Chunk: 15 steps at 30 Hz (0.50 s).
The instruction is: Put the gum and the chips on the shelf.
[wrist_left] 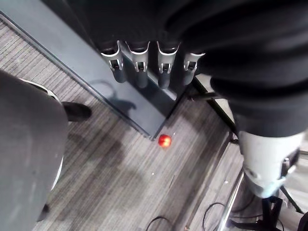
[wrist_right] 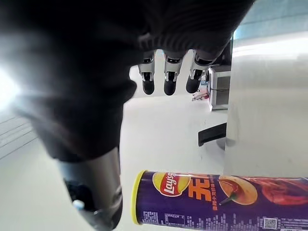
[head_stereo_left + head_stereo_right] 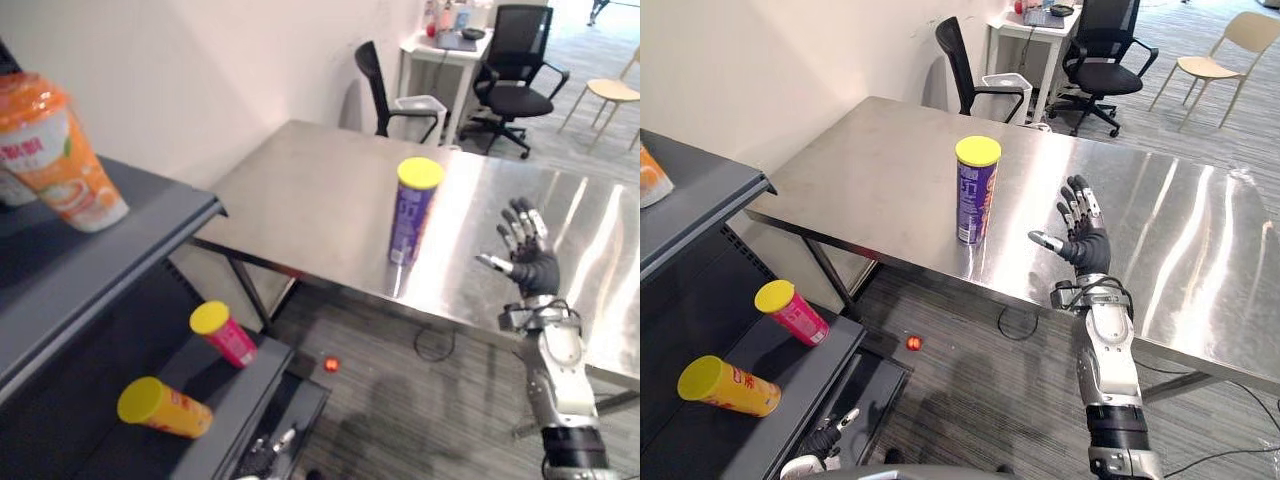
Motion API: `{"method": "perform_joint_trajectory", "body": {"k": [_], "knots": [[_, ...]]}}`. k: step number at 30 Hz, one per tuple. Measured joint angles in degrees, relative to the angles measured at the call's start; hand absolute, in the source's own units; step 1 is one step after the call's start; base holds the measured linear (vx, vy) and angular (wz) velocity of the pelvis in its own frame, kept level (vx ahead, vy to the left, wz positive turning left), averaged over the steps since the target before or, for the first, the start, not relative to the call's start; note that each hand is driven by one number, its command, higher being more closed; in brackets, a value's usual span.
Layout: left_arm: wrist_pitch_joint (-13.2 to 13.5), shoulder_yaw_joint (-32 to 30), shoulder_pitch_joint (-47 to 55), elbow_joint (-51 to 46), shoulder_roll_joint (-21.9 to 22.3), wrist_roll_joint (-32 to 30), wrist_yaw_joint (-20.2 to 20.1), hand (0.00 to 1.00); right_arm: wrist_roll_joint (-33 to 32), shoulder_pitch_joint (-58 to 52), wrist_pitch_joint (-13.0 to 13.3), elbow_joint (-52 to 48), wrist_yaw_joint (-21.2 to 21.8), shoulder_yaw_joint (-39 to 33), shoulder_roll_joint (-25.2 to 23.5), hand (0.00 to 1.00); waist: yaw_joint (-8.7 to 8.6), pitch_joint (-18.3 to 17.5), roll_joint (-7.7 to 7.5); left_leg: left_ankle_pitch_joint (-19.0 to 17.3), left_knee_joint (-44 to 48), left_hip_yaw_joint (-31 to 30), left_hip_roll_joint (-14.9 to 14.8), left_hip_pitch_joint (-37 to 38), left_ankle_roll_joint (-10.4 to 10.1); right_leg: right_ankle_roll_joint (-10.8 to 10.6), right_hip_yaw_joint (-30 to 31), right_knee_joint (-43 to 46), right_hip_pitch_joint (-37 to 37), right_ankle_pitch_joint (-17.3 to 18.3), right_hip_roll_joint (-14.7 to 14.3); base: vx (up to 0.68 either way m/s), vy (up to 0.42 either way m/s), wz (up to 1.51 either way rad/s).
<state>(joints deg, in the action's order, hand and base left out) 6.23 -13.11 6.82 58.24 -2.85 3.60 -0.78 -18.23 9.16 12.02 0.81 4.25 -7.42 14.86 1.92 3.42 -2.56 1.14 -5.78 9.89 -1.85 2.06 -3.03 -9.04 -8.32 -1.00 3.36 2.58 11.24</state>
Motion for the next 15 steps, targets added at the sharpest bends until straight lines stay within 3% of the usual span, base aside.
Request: {"method": "perform_joint_trajectory", "body": {"k": [15], "knots": [[0.65,0.4,-0.56,-0.64,-0.01,0.09,0.51,0.0,0.11,9.23,-1.07,9.59,-4.21,1.69,-0.05,0.0,0.61,2.06,0.25,0.93,-0.14,-4.19,0.11,-0.89,-0.07,0.56,-4.07,-0.03,1.88,0.33,-0.15,-0.01,-0.022,0.14]]}}
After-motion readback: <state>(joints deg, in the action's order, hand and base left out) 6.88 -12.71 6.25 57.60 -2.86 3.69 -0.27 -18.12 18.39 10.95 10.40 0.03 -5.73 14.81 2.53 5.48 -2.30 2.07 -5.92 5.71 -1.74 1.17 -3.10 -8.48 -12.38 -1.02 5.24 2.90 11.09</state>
